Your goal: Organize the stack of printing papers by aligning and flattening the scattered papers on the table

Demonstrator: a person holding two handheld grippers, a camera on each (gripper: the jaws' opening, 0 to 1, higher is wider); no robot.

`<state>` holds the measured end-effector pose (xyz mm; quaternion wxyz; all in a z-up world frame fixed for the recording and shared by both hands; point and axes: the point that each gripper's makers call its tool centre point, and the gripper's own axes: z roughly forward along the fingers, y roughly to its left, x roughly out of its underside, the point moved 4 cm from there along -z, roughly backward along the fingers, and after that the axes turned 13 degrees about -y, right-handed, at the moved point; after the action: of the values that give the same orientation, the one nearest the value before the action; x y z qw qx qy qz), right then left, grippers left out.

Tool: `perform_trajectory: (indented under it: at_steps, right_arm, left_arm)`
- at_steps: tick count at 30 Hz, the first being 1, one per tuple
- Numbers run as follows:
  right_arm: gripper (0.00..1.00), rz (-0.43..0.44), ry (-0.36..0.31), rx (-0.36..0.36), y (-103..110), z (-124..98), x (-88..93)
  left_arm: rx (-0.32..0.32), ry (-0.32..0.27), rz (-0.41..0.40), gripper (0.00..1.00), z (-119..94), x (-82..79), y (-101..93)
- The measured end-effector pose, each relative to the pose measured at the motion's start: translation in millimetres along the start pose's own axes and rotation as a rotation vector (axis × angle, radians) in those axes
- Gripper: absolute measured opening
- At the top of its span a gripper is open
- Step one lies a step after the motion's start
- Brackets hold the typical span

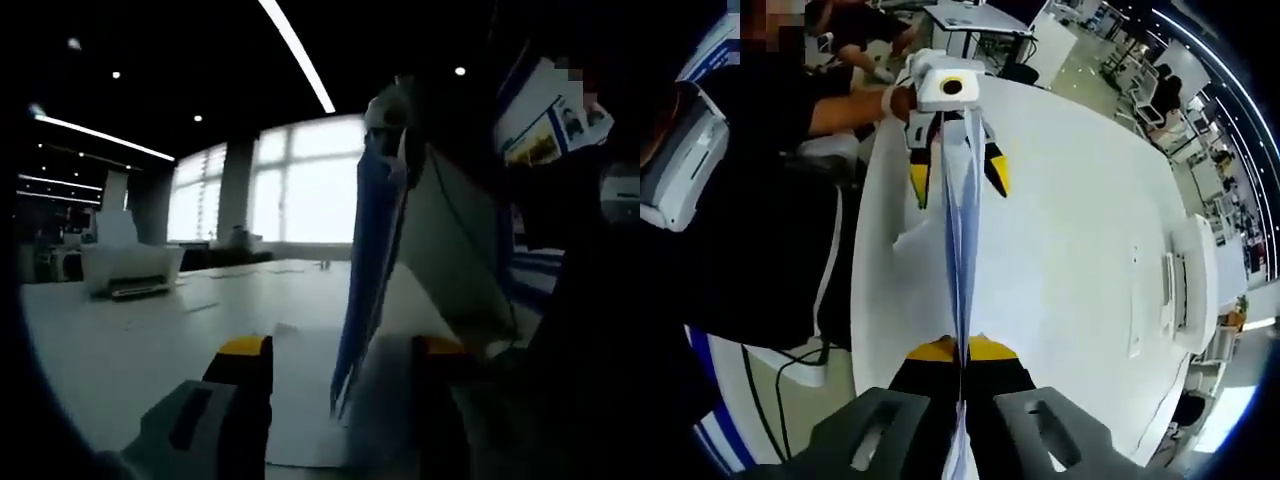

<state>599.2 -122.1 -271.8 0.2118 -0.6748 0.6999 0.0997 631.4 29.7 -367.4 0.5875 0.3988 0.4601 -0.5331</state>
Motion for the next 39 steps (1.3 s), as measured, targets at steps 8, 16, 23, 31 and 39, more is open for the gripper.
perform_trajectory:
  at_steps: [8, 16, 23, 31, 39]
  right_arm:
    - [0.00, -0.024, 0.009, -0.015, -0.4, 10.2, -9.5]
    - [0.00, -0.043, 0.031, -0.026, -1.0, 19.0, -14.6]
    - [0.00, -0.045, 0.019, -0.020, -1.0, 20.7, -15.8]
    - [0.00, -0.039, -0.058, -0.005, -0.8, 21.7, -10.9]
    - [0.19, 0.021, -0.155, 0.044, -0.5, 15.5, 15.2]
  left_arm:
    - [0.067, -0.007, 0.025, 0.38, 9.6, -6.7, -10.7]
    - [0.108, -0.007, 0.050, 0.25, 14.1, -9.9, -18.3]
    - [0.152, -0.024, 0.070, 0.06, 12.4, -11.6, -25.4]
    - [0.180, -0.048, 0.067, 0.06, 10.8, -9.1, -30.4]
    - [0.214, -0.060, 0.073, 0.06, 9.5, -10.7, -35.1]
